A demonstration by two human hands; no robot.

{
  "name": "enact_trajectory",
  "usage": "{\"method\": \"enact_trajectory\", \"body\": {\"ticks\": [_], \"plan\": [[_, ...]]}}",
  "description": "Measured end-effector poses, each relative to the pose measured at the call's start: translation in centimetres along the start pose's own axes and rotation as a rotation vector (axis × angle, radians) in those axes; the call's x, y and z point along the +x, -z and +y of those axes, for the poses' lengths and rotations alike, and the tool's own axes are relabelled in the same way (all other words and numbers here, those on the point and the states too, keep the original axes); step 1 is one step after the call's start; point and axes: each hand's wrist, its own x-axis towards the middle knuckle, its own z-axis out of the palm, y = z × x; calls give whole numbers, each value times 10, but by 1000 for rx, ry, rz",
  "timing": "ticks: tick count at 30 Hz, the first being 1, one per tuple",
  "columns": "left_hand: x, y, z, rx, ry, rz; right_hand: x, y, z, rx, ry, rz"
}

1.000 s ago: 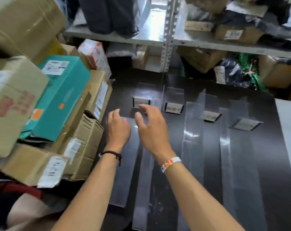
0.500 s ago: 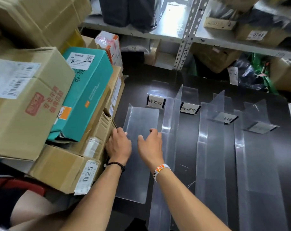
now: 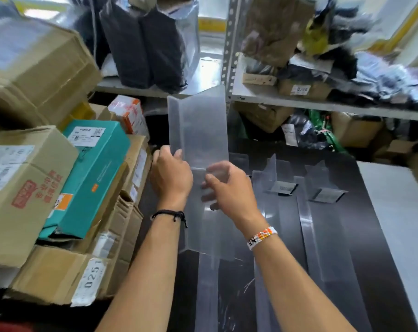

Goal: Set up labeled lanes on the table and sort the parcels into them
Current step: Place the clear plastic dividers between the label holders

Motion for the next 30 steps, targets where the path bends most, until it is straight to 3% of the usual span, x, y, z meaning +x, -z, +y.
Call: {"method": "enact_trajectory", "body": {"ticks": [4, 12, 14, 22, 30], "plan": [[-21, -37, 56, -47, -140, -130, -7, 71, -5, -112, 165, 142], [-160, -153, 169, -24, -573, -191, -34, 250, 42, -331, 227, 363], [-200, -186, 191, -79, -610, -294, -44, 297, 55, -371, 239, 403], [-297, -272, 245, -210, -357, -836, -53, 421, 106, -612, 77, 391], [-324, -363, 211, -316, -40, -1085, -20, 446, 179, -653, -176, 314]]}}
